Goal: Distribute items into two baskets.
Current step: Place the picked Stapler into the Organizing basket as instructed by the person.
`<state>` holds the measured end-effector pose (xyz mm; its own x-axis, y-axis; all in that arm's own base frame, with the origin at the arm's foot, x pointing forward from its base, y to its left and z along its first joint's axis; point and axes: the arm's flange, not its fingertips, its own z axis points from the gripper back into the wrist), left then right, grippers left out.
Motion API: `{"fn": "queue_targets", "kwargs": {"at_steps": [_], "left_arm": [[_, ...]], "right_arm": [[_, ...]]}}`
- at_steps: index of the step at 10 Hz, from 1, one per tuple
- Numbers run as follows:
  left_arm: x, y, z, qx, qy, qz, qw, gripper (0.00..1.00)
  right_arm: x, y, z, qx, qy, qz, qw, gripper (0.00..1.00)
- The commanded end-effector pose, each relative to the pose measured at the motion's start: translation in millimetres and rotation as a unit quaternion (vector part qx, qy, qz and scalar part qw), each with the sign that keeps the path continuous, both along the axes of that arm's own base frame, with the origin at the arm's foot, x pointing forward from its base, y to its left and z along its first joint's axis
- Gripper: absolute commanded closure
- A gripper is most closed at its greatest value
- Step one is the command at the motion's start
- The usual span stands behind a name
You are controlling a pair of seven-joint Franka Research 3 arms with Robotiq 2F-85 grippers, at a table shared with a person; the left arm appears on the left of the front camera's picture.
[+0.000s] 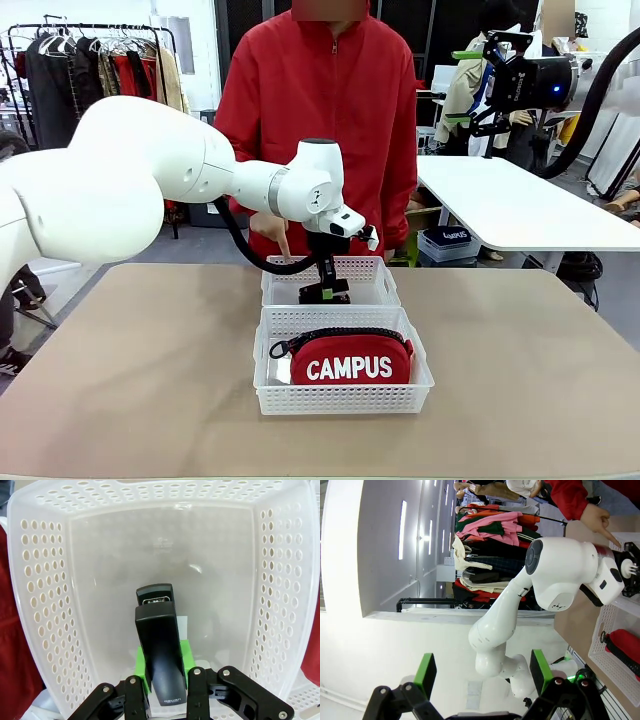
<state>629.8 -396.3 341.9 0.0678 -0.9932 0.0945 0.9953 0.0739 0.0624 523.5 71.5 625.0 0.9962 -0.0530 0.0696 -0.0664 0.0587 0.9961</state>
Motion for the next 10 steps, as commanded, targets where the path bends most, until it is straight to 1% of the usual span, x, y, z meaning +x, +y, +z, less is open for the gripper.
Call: {"fn": "queue_targets", "kwargs": {"at_steps": [1, 3, 4, 7, 10], "left_arm": [[0.4, 2.7, 5.3, 0.005, 0.003, -0.008, 1.000, 0.56], [-1.9, 2.9, 6.1, 0.006, 0.001, -0.006, 1.000, 0.16], [-2.2, 2.8, 7.3, 0.007, 0.000, -0.005, 1.000, 0.00], [-5.0, 1.2, 16.9, 0.013, -0.009, 0.000, 1.000, 0.00], [-8.4, -0.2, 24.1, 0.015, -0.011, 0.000, 1.000, 0.00]], "right_arm": [[-0.9, 0.9, 3.8, 0.004, 0.006, -0.001, 1.000, 0.00], [-0.9, 0.9, 3.8, 0.004, 0.006, -0.001, 1.000, 0.00], [-0.9, 0.9, 3.8, 0.004, 0.006, -0.001, 1.000, 0.00], [-0.9, 0.9, 3.8, 0.004, 0.006, -0.001, 1.000, 0.00], [-0.9, 0.9, 3.8, 0.004, 0.006, -0.001, 1.000, 0.00]]}}
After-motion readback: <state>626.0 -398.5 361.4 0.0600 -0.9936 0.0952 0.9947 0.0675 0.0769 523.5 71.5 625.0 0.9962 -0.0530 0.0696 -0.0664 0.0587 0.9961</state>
